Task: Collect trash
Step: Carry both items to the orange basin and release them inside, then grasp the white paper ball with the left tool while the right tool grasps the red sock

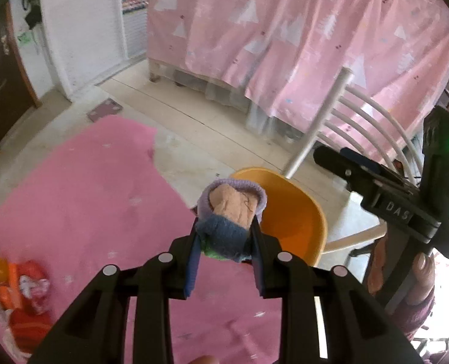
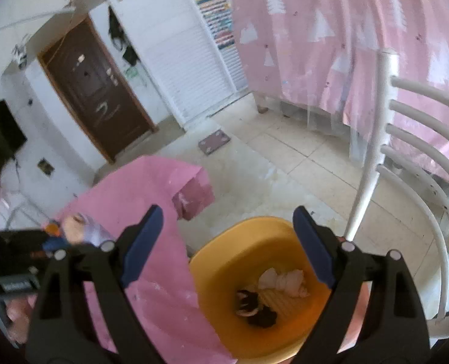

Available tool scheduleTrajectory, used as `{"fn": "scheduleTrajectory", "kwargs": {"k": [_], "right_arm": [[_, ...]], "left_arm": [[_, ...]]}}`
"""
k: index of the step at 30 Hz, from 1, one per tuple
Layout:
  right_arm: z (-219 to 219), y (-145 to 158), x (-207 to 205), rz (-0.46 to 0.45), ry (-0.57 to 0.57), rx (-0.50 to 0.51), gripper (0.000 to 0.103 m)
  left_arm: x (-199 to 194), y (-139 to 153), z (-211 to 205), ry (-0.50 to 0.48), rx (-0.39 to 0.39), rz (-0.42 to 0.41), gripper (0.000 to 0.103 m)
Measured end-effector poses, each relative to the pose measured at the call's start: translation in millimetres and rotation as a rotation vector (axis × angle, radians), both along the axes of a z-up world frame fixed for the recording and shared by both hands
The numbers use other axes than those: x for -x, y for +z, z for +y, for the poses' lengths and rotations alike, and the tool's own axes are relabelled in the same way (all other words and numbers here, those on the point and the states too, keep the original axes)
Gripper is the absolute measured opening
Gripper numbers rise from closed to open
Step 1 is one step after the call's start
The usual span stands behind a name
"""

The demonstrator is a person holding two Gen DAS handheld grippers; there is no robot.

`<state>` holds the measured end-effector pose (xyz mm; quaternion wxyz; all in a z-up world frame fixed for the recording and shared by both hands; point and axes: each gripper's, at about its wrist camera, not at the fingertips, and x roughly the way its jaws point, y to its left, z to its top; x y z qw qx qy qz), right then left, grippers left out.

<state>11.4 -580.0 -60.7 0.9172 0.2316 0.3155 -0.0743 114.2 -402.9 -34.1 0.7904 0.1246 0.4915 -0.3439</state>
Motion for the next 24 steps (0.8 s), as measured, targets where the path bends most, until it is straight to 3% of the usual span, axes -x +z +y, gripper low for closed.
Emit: {"fn": "scheduleTrajectory", "kwargs": {"k": [1,3,5,6,15,19,24], "right_arm": [[-2.1,0.5,1.4,-0.004,-0.008,-0.004,0.084],[-6.3,2.7,6.9,-0.017,-0.026,-0.011,0.084],[-10.7,5.2,12.3,-0.032,-0.048,-0.018,0.085],[-13.9,5.7,12.9,-0.037,-0.055,-0.023,0.088],[-9.1,9.0,12.0,-0.044,-0.047,-0.015,0.092],[-1.5,11.3,5.4,-0.039,-0.019,-0.007,0.092],[37.7,16.6,-12.6,-0.024,0.078,0.01,0.092]], "left_arm": [[0.9,-3.0,-5.7,-0.011,0.001,0.014,0.022],[4.0,-6.4,-16.0,-0.036,0.006,0.039,0.036],[4.9,-7.4,-22.5,-0.051,0.017,0.066,0.067],[4.6,-7.2,-24.8,-0.052,0.032,0.076,0.071],[-0.5,3.0,-11.0,-0.019,0.065,0.069,0.074],[-7.7,14.6,12.2,0.022,0.077,0.047,0.074],[-19.5,26.1,53.5,0.078,0.067,0.012,0.074]]}}
